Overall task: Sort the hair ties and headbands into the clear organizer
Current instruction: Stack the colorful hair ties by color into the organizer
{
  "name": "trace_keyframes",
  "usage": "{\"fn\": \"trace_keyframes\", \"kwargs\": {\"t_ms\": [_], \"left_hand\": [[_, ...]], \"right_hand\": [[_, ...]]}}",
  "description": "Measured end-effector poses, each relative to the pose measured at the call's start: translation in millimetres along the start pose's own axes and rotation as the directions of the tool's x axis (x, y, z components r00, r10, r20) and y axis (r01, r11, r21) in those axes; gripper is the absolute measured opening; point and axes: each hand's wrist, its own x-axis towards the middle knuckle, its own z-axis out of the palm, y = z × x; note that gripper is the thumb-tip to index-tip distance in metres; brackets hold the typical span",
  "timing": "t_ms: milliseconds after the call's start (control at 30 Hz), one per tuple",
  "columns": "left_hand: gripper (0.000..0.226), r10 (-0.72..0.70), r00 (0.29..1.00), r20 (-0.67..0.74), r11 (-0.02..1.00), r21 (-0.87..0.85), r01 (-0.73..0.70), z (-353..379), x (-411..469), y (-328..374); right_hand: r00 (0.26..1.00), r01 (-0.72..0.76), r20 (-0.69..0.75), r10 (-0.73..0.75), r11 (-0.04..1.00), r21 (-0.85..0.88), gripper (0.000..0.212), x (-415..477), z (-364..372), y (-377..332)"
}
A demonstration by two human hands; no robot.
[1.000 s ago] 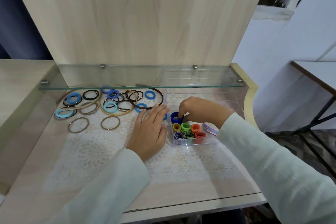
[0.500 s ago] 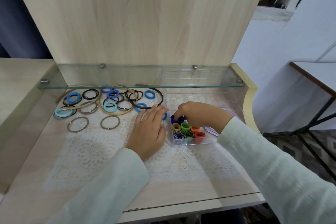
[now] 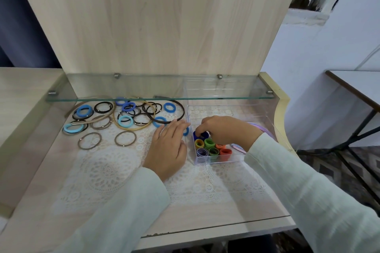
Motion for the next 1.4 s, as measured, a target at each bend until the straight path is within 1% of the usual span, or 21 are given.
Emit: {"fn": "trace_keyframes", "kwargs": {"t_ms": [100,267,433,500,600,667,800,867,933,1033,1100,1167,1300,1367,1400], "left_hand": [[0.056,-0.008,1.000,0.007,1.000,-0.023,0.009,-1.5,-0.5,1.0],[0.061,-0.060,0.996,0.060,0.996,-0.064,0.064,-7.0,-1.4,4.3],[0.062,-0.037,0.996,0.087,0.993,-0.108,0.046,-9.7,0.8,1.7],[0.067,-0.077,0.991,0.113,0.979,-0.178,0.096,-10.2,3.6,0.1],[0.075,-0.131,0.972,0.194,0.948,-0.263,0.180,-15.0,9.4,-1.9],[0.075,-0.144,0.964,0.222,0.959,-0.211,0.192,-19.4,10.5,-5.6],[0.062,-0.133,0.975,0.181,0.991,0.058,0.124,-24.8,0.7,-22.7],[0.058,-0.103,0.982,0.159,0.987,0.136,0.081,-26.4,-8.1,-30.3],[0.059,-0.066,0.989,0.130,0.985,0.168,0.044,-27.6,-15.4,-33.8],[0.061,-0.035,0.992,0.118,0.980,0.198,0.010,-30.5,-20.1,-32.1],[0.061,-0.030,0.990,0.138,0.974,0.227,-0.002,-31.5,-21.8,-29.8],[0.059,-0.028,0.989,0.143,0.967,0.255,-0.010,-32.5,-23.9,-28.8],[0.048,-0.008,0.995,0.104,0.963,0.270,-0.021,-35.4,-28.7,-28.8],[0.045,-0.011,0.995,0.097,0.965,0.262,-0.014,-36.4,-31.4,-31.0],[0.044,-0.020,0.995,0.094,0.965,0.261,-0.006,-37.2,-33.0,-33.0]], "right_hand": [[1.000,-0.012,-0.007,0.012,1.000,0.005,0.050,0.9,1.7,-0.3],[0.999,-0.038,-0.003,0.038,0.999,0.038,0.050,0.4,4.5,0.5],[0.998,-0.066,0.012,0.065,0.992,0.110,0.052,-0.5,7.7,1.2],[0.998,-0.070,0.013,0.069,0.991,0.116,0.053,-0.4,7.5,1.1],[0.997,-0.072,0.017,0.070,0.990,0.121,0.053,-0.9,6.8,0.1],[0.997,-0.078,0.025,0.076,0.988,0.130,0.053,-1.4,6.3,0.1],[0.997,-0.080,0.006,0.081,0.978,0.190,0.051,-6.4,3.5,1.9],[0.994,-0.089,-0.042,0.099,0.974,0.208,0.050,-10.5,2.4,0.6],[0.983,-0.113,-0.128,0.135,0.979,0.168,0.045,-14.9,1.3,-4.5],[0.928,-0.162,-0.320,0.191,0.980,0.116,0.038,-18.4,2.9,-17.0],[0.856,-0.189,-0.460,0.235,0.971,0.144,0.035,-17.7,8.0,-27.4],[0.781,-0.184,-0.565,0.267,0.962,0.201,0.034,-13.9,15.0,-39.4],[0.670,-0.143,-0.682,0.292,0.953,0.267,0.035,-3.8,27.4,-66.2],[0.648,-0.123,-0.701,0.297,0.950,0.289,0.037,-0.9,30.6,-77.9],[0.652,-0.111,-0.699,0.294,0.949,0.295,0.037,0.4,31.5,-83.3]]}}
